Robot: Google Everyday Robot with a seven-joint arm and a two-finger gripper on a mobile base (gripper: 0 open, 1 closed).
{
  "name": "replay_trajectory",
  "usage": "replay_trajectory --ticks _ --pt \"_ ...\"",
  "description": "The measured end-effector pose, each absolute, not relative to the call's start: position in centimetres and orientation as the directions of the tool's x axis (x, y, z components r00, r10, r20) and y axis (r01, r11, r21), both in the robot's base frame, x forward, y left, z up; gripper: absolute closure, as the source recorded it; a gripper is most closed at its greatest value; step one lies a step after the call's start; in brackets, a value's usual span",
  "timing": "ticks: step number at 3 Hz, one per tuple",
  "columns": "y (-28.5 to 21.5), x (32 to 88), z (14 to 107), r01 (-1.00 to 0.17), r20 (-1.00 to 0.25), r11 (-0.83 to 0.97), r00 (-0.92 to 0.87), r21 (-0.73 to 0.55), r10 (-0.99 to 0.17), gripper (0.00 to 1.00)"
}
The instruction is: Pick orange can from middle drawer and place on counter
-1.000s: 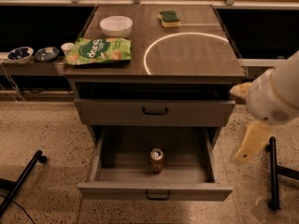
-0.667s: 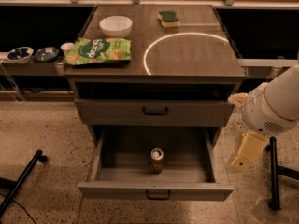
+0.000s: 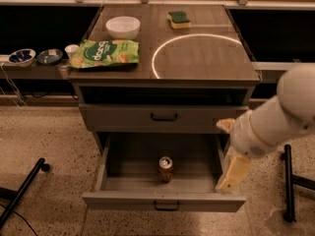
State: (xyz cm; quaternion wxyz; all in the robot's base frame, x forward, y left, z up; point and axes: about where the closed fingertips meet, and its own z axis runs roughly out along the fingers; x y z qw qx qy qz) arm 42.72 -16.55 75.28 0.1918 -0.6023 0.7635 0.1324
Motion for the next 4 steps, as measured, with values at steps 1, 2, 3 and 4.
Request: replay_trajectory --ticks 1,2,3,4 --pt "-15.1 41.6 70.4 -0.972 -0.544 0.224 -0.150 -0.071 -0.825 0.00" --pt "-15.4 43.1 70.6 -0.961 -0.549 0.222 -0.099 -0.163 -0.830 0.00" --pt "-14.0 43.8 69.8 -0.977 -0.604 0.185 -0.083 -0.110 -0.793 0.00" --pt "-9.7 45.4 66.1 -0.982 -0.738 0.185 -0.102 -0.030 -0.666 0.00"
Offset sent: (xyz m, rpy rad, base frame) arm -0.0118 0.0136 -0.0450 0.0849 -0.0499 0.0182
